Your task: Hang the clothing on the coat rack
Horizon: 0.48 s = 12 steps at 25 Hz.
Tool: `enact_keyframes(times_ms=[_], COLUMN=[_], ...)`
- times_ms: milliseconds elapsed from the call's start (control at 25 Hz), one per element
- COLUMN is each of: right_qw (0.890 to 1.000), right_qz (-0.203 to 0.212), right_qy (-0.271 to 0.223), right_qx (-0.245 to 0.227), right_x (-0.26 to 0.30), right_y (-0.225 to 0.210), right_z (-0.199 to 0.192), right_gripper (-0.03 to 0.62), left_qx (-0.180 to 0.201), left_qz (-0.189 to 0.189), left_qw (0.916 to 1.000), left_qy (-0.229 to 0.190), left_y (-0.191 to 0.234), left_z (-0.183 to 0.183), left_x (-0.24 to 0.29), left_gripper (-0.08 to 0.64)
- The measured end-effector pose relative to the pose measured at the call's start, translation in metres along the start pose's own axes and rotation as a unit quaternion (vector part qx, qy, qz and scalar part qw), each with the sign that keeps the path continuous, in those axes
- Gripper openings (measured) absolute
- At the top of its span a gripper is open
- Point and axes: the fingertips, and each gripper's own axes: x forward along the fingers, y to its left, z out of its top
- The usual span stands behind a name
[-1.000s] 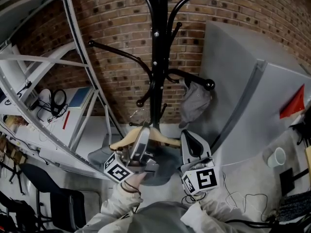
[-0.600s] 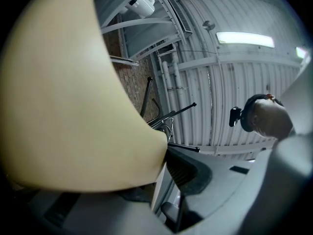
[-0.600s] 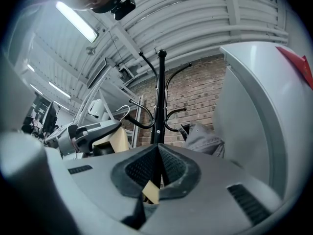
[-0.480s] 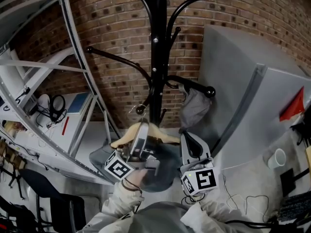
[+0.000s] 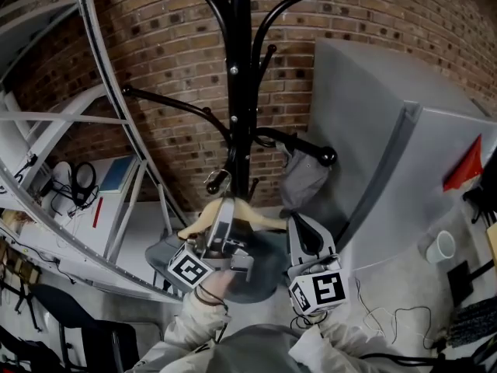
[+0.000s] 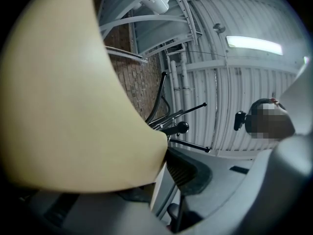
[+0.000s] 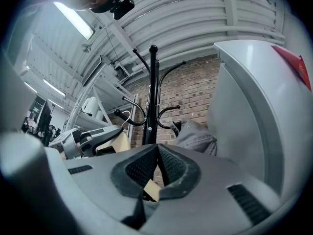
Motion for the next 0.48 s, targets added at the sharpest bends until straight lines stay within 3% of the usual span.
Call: enact_keyframes(times_ms=[480], right_qw=[1.000], right_qz=[-0.016], right_qy=[0.020], right_qx=[0.004], right_x=[-0.002], right_y=[-0.008], right_z=[-0.012], right_gripper=[0.025], left_qx=[-0.006], left_qz=[0.014], left_qw=[0.9999], left_qy=[0.007], left_y=[0.027], left_z=[-0.008], left_x=[0.001], left_gripper=[0.104])
